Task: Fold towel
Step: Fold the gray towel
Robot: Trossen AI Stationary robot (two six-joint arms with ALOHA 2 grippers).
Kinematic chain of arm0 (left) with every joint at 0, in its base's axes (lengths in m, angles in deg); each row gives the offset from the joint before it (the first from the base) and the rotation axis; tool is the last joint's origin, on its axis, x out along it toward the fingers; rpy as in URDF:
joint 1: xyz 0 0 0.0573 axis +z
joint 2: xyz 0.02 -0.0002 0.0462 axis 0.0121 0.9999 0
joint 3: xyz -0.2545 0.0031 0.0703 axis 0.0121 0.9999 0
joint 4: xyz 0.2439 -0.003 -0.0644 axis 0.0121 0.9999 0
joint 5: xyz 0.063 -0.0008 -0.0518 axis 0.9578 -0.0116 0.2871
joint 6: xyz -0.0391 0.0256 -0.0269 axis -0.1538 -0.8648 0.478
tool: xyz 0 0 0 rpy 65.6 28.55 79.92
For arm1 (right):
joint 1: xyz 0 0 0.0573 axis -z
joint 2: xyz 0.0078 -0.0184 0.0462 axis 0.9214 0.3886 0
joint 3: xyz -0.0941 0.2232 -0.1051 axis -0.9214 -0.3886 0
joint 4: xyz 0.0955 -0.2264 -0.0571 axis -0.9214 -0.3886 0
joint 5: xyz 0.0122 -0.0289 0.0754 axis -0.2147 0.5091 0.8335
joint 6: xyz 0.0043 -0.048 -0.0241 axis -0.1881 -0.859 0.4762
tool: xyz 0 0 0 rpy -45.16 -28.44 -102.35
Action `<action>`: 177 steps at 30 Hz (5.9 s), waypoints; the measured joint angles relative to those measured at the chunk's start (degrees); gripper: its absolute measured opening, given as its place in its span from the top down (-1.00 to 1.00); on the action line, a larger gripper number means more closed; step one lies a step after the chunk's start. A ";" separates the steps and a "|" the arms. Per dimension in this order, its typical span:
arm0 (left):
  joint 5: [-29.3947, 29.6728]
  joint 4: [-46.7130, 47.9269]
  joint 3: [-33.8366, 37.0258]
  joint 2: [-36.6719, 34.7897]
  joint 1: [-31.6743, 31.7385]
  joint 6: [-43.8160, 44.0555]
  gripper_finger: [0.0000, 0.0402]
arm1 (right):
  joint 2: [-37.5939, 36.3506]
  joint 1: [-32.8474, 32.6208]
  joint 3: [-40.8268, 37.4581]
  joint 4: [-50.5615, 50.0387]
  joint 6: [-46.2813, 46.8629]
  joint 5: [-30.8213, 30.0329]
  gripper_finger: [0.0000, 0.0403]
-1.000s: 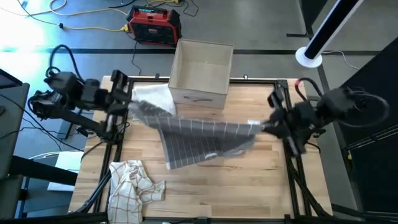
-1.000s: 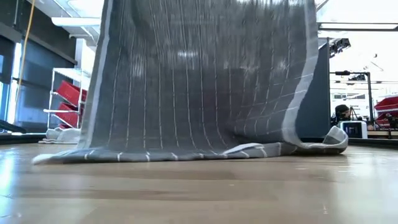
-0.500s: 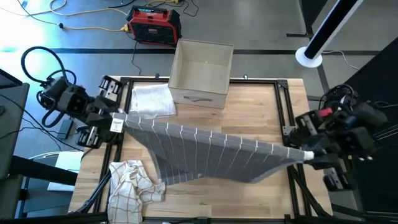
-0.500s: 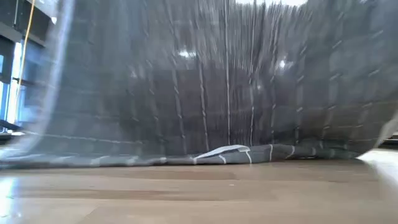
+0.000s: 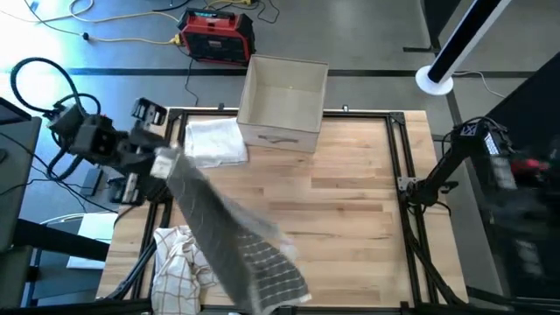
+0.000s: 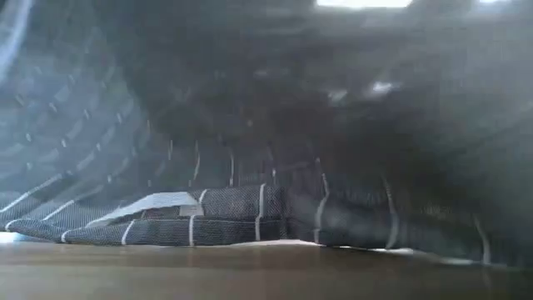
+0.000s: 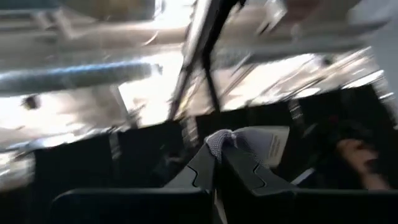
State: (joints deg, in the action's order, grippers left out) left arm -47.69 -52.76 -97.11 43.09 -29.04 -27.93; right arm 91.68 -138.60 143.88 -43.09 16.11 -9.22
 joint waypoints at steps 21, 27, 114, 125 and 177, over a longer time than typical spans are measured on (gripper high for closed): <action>4.53 21.01 0.05 1.16 -0.11 -0.11 1.00 | 1.59 27.51 -28.28 -28.71 51.56 -10.78 1.00; 16.50 21.21 0.05 1.31 0.87 -0.56 1.00 | 9.11 35.53 -36.38 -19.96 51.11 -9.69 1.00; 29.68 23.73 -1.07 8.02 0.95 1.05 1.00 | -19.65 34.86 -22.02 -24.38 32.25 3.48 1.00; 10.39 11.13 -1.66 8.17 -4.92 -0.41 1.00 | -13.82 23.77 -22.03 -4.00 29.35 26.46 1.00; 29.18 12.70 3.70 11.88 8.93 -25.94 1.00 | -17.92 3.18 -20.44 -40.57 32.88 -46.92 1.00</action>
State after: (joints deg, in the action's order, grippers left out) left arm -18.51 -40.06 -93.41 54.97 -20.11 -53.87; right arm 73.76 -135.43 123.43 -83.66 48.99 -56.14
